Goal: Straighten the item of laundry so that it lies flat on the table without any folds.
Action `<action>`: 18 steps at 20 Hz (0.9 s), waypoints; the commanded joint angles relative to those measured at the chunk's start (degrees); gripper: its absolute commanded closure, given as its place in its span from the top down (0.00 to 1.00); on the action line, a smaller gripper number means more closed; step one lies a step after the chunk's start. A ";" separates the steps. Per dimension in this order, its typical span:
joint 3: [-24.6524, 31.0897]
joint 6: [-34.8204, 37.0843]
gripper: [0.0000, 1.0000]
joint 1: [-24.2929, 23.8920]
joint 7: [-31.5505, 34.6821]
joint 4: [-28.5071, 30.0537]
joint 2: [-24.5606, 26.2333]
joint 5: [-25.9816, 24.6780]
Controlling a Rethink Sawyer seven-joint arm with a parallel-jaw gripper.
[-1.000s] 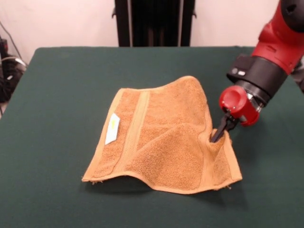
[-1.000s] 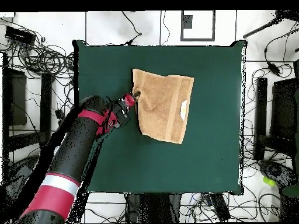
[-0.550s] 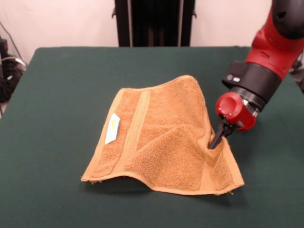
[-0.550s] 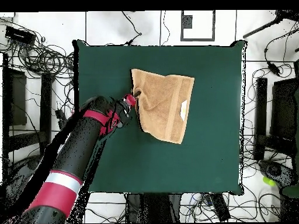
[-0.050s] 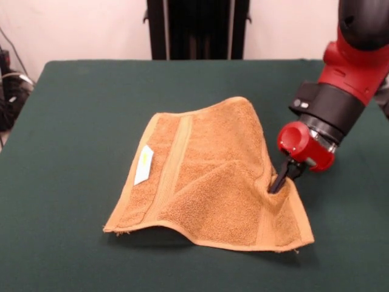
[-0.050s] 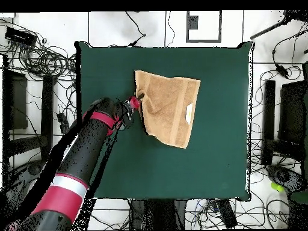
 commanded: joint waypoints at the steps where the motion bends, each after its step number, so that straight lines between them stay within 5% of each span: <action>1: 3.51 -2.78 1.00 0.49 26.62 6.86 -0.13 11.70; 9: 7.00 -4.45 1.00 -1.78 25.43 12.01 -3.50 17.41; 18: 23.98 -9.41 1.00 -15.32 19.17 29.57 -21.35 22.11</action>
